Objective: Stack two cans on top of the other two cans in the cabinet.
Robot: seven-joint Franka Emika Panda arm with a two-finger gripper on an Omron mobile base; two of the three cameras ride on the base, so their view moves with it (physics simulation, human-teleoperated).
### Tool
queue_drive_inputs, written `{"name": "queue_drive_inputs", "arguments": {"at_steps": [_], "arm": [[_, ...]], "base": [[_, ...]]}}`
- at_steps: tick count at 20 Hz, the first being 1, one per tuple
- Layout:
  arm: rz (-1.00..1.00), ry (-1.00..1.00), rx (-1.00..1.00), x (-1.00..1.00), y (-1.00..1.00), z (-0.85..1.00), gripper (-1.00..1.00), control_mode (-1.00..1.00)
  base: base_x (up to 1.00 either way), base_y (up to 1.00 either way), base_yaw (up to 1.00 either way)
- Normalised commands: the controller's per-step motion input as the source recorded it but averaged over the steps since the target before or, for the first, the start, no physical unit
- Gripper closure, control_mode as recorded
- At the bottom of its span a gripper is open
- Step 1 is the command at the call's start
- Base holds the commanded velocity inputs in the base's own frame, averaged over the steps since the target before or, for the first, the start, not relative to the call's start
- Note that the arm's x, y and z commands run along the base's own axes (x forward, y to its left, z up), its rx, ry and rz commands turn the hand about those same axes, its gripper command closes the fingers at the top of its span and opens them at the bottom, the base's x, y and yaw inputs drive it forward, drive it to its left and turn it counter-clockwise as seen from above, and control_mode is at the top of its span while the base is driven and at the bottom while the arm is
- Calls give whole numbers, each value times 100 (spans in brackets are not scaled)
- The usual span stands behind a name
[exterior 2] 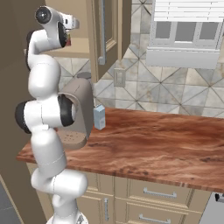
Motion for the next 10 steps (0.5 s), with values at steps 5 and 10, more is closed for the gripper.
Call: {"name": "queue_drive_inputs", "arguments": {"at_steps": [5,10], "arm": [[0,0,-3,18,11,-3,100,-100],[0,0,-2,21,0,-20,100,-100]], "base": [[0,0,0],[0,0,0]]}}
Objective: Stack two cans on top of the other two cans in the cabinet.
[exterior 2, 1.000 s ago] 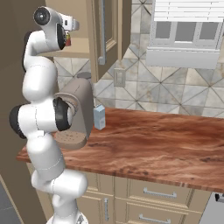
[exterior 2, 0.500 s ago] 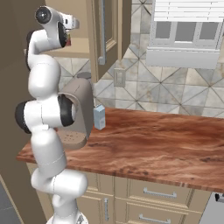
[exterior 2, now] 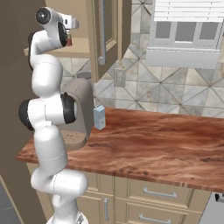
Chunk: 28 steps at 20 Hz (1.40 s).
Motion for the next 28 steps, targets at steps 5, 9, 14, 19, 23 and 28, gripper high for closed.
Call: {"name": "queue_drive_inputs", "arguments": {"at_steps": [5,9,14,19,23,28], "arm": [[0,0,-1,17,0,-5,100,-100],[0,0,0,1,0,0,100,-100],[0,0,0,0,0,0,100,-100],[0,0,0,0,0,0,100,-100],[0,0,0,0,-1,-8,100,-100],[0,0,0,0,0,-9,100,-100]], "base": [[0,0,0],[0,0,0],[0,0,0],[0,0,0],[0,0,0],[0,0,0]]}}
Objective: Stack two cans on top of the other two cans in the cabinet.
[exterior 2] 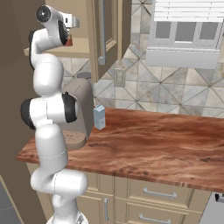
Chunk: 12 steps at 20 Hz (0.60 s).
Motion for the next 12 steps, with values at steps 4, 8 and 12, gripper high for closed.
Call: {"name": "queue_drive_inputs", "arguments": {"at_steps": [4,8,12], "arm": [[0,0,0,0,0,-4,100,-100],[0,0,0,1,-2,-3,100,-100],[0,0,0,3,-4,-1,100,-100]], "base": [[0,0,0],[0,0,0],[0,0,0]]}}
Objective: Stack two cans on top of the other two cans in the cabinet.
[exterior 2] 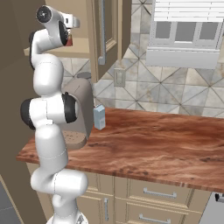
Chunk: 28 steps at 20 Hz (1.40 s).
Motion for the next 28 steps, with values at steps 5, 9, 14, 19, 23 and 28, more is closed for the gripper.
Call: {"name": "queue_drive_inputs", "arguments": {"at_steps": [5,9,14,19,23,28], "arm": [[0,0,0,3,-13,0,100,-100],[0,0,0,0,-8,-8,100,-100],[0,0,0,4,-1,-11,100,-100],[0,0,0,4,0,-5,100,-100],[0,0,0,0,0,0,100,-100],[0,-5,0,-2,5,0,100,-100]], "base": [[0,0,0],[0,0,0],[0,0,0],[0,0,0],[0,0,0],[0,0,0]]}}
